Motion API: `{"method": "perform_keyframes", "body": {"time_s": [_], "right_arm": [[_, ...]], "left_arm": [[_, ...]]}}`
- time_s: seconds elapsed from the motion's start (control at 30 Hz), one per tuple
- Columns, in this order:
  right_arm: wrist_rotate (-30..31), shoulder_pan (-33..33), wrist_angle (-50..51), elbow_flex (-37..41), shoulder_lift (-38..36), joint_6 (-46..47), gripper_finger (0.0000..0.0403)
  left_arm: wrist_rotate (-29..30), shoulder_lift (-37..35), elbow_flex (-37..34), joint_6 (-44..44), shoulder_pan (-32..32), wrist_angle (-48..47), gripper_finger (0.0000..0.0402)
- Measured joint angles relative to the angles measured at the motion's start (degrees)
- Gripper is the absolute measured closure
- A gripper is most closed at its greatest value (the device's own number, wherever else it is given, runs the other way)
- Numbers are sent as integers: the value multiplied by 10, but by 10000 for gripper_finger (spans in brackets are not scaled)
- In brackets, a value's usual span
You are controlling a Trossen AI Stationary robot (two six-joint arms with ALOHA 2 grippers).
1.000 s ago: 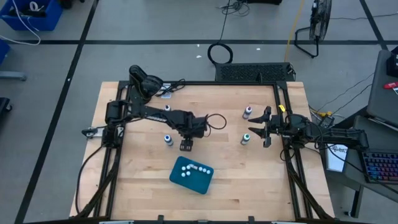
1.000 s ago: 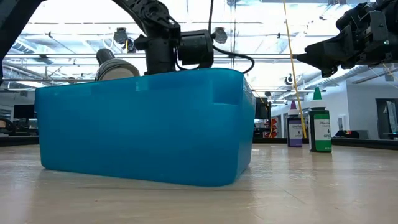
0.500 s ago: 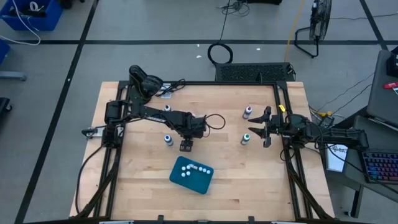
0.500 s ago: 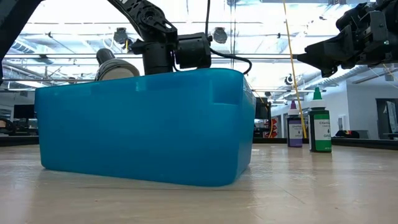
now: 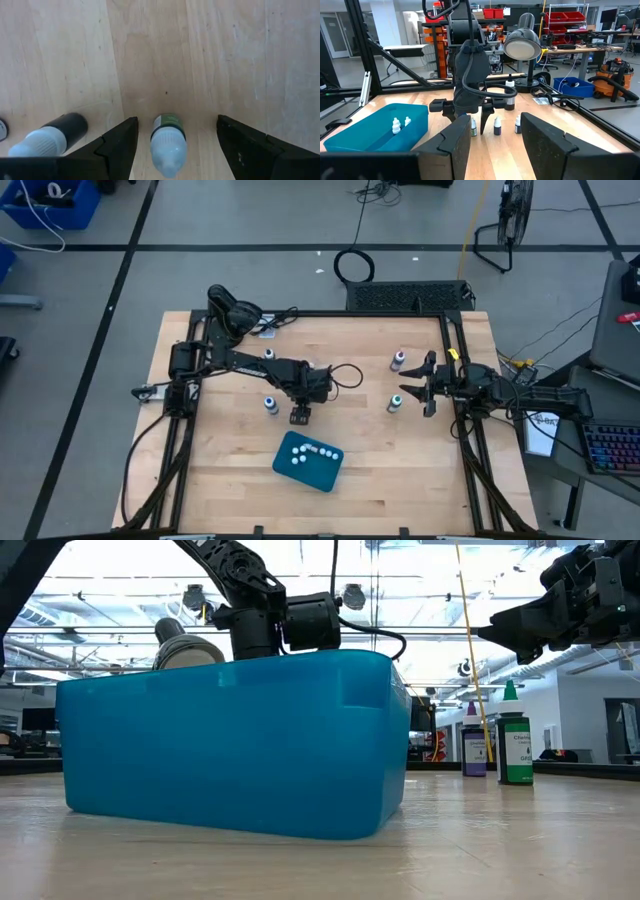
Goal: Pick & Place food coloring
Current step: Put the small green coloring bottle into the blue bin
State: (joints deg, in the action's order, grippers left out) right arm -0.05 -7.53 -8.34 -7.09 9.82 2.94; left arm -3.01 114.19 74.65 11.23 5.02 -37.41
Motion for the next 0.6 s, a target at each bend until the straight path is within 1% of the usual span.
{"method": "perform_keyframes", "body": {"time_s": [0.1, 0.2, 0.3, 0.47, 0.5, 0.6], "right_arm": [[0, 0, 0, 0, 0, 0, 243], [0, 0, 0, 0, 0, 0, 243], [0, 0, 0, 0, 0, 0, 243], [0, 0, 0, 0, 0, 0, 243], [0, 0, 0, 0, 0, 0, 243], [0, 0, 0, 0, 0, 0, 243]], "left_arm": [[0, 0, 0, 1, 1, 0, 137], [0, 0, 0, 2, 0, 0, 168], [0, 0, 0, 3, 0, 0, 220], [0, 0, 0, 5, 0, -3, 324], [0, 0, 0, 5, 0, -7, 335], [2, -7, -1, 2, 0, -33, 335]]}}
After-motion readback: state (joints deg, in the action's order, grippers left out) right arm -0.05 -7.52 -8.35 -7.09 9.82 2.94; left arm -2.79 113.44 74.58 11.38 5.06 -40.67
